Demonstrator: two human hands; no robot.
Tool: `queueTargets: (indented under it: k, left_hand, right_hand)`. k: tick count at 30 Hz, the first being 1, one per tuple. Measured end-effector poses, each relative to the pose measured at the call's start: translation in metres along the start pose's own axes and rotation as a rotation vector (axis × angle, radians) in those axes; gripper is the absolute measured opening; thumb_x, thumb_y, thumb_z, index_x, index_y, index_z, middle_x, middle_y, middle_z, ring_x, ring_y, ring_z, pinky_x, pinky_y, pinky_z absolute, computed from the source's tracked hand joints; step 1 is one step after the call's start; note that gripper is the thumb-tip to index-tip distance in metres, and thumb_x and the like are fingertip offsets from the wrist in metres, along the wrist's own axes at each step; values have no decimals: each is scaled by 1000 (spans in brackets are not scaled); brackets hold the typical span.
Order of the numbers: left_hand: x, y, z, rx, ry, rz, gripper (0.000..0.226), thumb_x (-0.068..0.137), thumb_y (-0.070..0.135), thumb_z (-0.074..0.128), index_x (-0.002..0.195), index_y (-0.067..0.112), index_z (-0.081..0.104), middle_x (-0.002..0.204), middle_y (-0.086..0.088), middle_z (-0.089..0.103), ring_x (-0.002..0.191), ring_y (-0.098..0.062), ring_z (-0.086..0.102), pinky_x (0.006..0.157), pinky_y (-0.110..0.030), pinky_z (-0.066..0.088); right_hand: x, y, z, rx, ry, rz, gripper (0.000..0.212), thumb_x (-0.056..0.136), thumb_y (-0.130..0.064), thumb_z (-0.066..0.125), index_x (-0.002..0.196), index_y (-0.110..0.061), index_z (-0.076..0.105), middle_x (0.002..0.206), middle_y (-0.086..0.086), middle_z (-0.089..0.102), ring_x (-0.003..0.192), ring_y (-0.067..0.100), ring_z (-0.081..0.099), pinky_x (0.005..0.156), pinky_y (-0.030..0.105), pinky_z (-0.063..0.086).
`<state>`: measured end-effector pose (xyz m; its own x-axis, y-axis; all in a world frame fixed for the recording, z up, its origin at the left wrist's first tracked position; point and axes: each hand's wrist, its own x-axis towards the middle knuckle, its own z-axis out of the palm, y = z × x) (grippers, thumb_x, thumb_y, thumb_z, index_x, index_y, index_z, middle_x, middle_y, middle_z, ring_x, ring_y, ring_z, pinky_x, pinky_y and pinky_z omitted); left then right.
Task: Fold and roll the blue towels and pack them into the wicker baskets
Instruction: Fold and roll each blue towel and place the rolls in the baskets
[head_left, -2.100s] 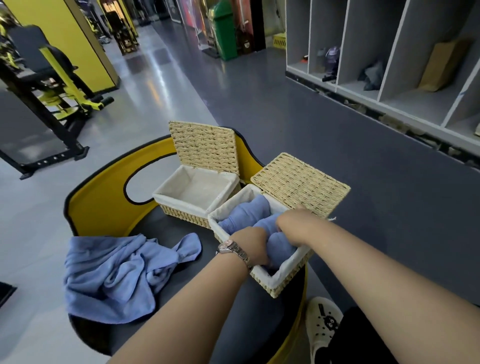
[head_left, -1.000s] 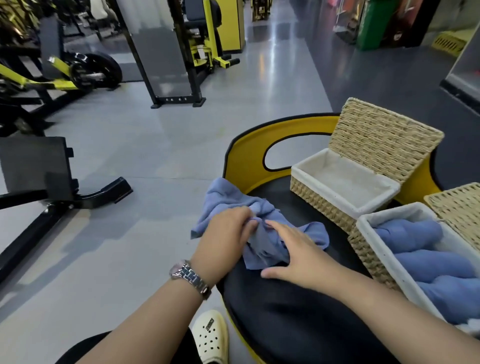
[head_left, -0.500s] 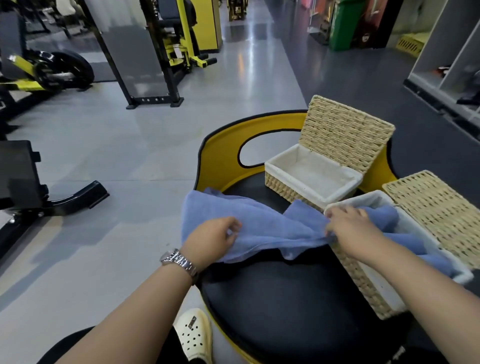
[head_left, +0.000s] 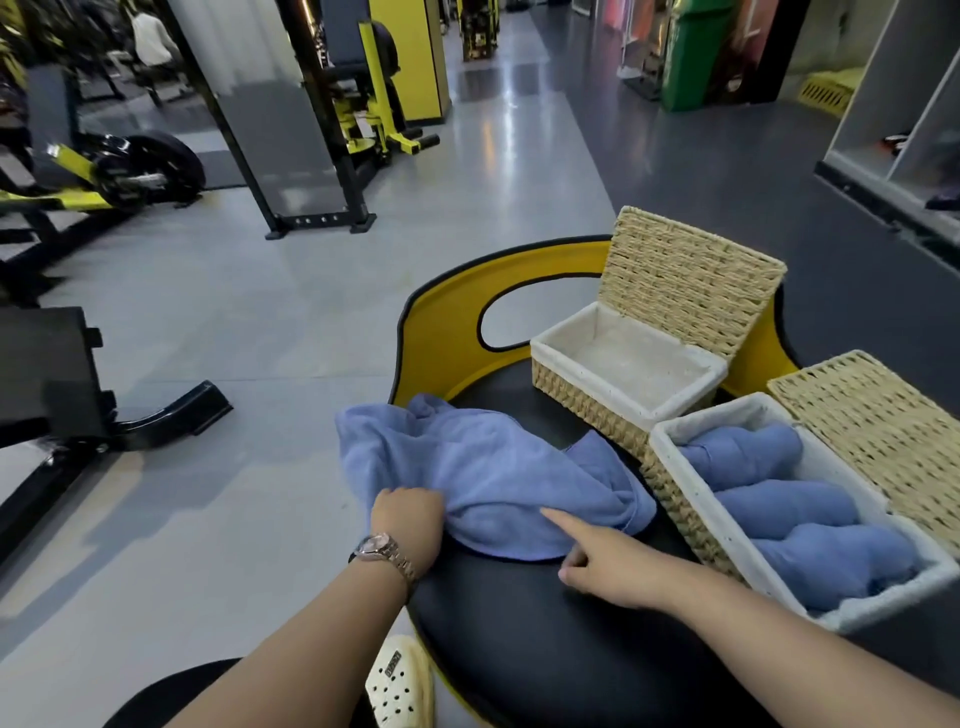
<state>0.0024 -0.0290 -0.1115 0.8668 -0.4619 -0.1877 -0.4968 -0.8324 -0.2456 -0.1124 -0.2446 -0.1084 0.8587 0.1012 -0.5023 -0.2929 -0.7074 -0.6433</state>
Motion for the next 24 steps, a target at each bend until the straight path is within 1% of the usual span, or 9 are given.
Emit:
queueTargets:
  k: [5,7,9,10,15,18,20,22,24]
  left_hand:
    - [-13,28,-31,-521,89,198,21,89,37,51,78,19,53,74,0,63,73,-22,61,59,-31,41]
    - [-26,46,-45,-932,-277,360,21,90,31,59,73,20,53,68,4,58,63,-13,57,58,-22,43]
    - [-34,57,-53,-1194,-750,465,9,93,28,58,89,22,62,85,4,67,71,-7,66,66,-19,51]
    - [-32,55,-55,-1204,-818,476,13,94,31,57,98,21,65,96,4,70,76,-7,68,69,-20,52]
    - [4,30,-37,-969,1,36,14,91,24,57,104,24,61,103,1,66,92,-15,65,84,-37,54]
    - [8,29,-21,-844,-85,-71,43,88,35,60,126,24,42,117,-8,58,102,-25,60,89,-37,50]
    - [9,33,-14,-853,-106,-80,48,89,33,59,130,21,37,110,-9,63,95,-24,62,83,-36,52]
    - [11,35,-14,-867,-60,-78,39,89,24,59,124,18,43,94,-8,66,84,-22,62,73,-31,49]
    - [13,35,-16,-858,-26,-80,5,88,20,58,90,16,56,70,-1,58,67,-17,54,60,-26,40]
  right_hand:
    - [-1,-13,-5,427,-38,43,37,96,-40,44,133,-39,35,107,3,68,94,18,69,78,26,53]
    - [-2,-15,-5,692,-55,95,34,99,-42,39,132,-43,30,115,8,65,95,22,69,78,34,56]
    - [2,-11,-7,783,127,118,35,97,-26,50,132,-24,44,117,4,63,103,21,63,89,38,53]
    - [4,-7,-9,785,193,137,34,94,-15,56,127,-14,51,114,5,64,105,22,62,94,39,51]
    - [-5,6,-14,504,144,205,36,73,-8,74,105,-16,60,109,5,66,102,21,62,97,39,49]
    - [-11,9,-15,285,71,260,27,71,-16,77,88,-18,56,95,0,63,90,16,59,78,27,48]
    - [-14,10,-17,377,-32,296,19,79,-20,74,80,-16,55,82,0,62,80,14,57,69,26,45]
    - [-15,10,-22,659,-153,330,14,91,-25,61,92,-10,63,98,7,69,97,19,63,87,33,50]
    - [-15,12,-30,920,-110,355,26,99,-20,47,108,-4,65,115,15,67,111,27,62,96,38,48]
